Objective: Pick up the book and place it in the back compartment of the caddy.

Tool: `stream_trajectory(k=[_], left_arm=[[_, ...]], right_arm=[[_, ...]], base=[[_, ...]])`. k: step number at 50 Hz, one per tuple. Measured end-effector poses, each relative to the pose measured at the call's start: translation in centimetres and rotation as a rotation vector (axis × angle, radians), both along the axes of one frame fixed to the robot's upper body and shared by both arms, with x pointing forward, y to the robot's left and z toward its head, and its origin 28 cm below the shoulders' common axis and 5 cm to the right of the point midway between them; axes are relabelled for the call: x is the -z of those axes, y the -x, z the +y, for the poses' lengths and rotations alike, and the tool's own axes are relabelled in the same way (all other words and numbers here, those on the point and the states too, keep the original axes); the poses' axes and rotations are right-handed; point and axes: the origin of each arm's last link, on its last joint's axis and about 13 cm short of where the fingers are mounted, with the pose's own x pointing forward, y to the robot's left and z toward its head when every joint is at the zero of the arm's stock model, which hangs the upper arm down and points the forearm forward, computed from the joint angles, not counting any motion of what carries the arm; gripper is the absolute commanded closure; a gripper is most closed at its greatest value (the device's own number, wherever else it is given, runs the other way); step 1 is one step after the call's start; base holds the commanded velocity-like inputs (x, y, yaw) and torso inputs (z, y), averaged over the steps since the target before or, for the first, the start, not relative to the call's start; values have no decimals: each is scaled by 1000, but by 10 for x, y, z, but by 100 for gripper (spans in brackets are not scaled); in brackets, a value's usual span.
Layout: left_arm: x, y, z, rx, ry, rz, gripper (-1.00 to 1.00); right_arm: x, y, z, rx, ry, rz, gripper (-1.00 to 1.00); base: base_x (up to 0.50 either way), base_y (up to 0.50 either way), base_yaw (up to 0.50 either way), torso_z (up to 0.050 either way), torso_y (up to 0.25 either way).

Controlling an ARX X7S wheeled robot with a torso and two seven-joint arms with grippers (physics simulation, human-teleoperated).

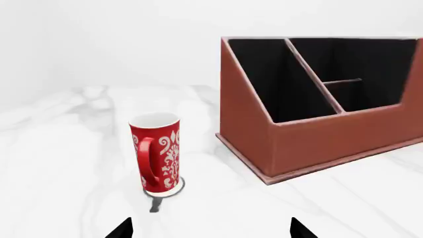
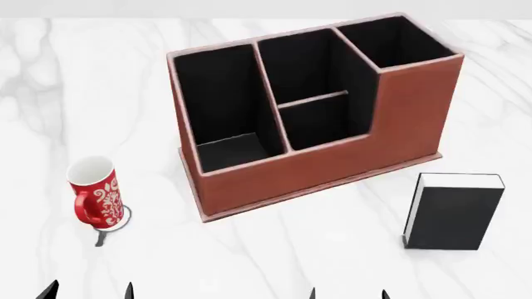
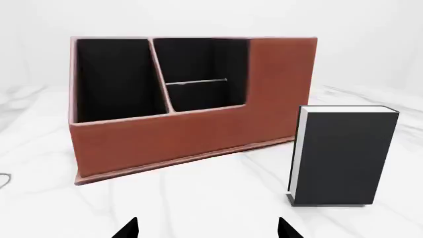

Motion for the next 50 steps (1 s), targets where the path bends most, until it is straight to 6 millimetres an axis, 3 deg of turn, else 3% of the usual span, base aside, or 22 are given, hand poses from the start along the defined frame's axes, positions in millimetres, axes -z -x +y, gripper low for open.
stream_trajectory(k=[22, 50], left_arm=[[-2, 3, 0, -6, -20, -49, -100], [-18, 22, 4, -94, -49, -411, -100]], right_arm=[[-3, 3, 0, 8, -13, -48, -100], [-28, 31, -5, 68, -128, -416, -100]], base=[[0, 0, 0, 0, 0], [0, 0, 0, 0, 0]])
